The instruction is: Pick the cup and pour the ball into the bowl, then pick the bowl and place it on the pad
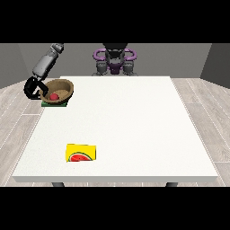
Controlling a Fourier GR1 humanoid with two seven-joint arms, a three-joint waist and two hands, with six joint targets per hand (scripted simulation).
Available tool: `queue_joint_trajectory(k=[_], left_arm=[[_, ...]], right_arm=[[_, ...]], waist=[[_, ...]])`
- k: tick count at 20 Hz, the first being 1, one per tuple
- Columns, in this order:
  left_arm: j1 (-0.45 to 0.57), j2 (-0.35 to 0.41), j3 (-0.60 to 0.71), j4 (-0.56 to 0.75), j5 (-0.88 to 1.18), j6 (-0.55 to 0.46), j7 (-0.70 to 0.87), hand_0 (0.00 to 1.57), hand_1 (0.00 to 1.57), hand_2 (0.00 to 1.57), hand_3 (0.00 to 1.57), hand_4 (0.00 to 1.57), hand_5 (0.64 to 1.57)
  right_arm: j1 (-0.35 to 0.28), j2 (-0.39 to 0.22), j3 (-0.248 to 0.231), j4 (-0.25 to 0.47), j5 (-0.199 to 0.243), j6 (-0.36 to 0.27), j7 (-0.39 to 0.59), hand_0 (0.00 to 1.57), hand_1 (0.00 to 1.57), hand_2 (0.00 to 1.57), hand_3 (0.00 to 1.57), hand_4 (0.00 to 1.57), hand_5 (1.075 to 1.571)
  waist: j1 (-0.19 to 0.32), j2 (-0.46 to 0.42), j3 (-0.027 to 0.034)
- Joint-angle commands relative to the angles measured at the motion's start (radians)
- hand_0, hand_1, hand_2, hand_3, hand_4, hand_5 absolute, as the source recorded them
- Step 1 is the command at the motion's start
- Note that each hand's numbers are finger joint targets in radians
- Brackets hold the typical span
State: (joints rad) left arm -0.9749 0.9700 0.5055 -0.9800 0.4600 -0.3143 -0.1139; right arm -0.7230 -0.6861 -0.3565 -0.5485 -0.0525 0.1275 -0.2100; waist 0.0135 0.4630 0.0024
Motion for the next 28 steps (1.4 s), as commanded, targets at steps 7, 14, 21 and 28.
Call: queue_joint_trajectory(k=[7,14,21,28], left_arm=[[0.032,-0.007,-0.024,0.045,-0.001,0.003,0.035,0.00,0.00,0.00,0.00,0.00,1.534],[0.040,-0.006,-0.019,0.037,0.010,-0.009,0.003,0.00,0.00,0.00,0.00,0.00,1.526],[0.044,0.024,0.016,0.022,0.031,-0.007,-0.017,0.00,0.00,0.00,0.00,0.00,1.526],[0.080,0.039,0.038,-0.060,0.065,0.011,0.019,0.00,0.00,0.00,0.00,0.00,1.516]], right_arm=[[-0.055,-0.044,0.034,0.017,0.025,0.055,0.103,1.57,1.57,1.57,0.90,1.24,1.568],[-0.017,0.038,0.055,0.030,0.047,0.017,0.033,1.57,1.57,1.57,1.19,1.19,1.570],[-0.028,0.020,-0.042,0.128,-0.060,0.107,0.093,1.57,1.57,1.57,1.40,1.02,1.568],[-0.031,-0.112,-0.115,0.181,-0.072,0.018,0.049,0.74,0.74,0.69,1.05,0.00,1.538]], waist=[[-0.013,-0.107,-0.0028],[-0.007,-0.072,-0.0014],[-0.011,-0.028,-0.0008],[0.012,0.005,-0.0005]])
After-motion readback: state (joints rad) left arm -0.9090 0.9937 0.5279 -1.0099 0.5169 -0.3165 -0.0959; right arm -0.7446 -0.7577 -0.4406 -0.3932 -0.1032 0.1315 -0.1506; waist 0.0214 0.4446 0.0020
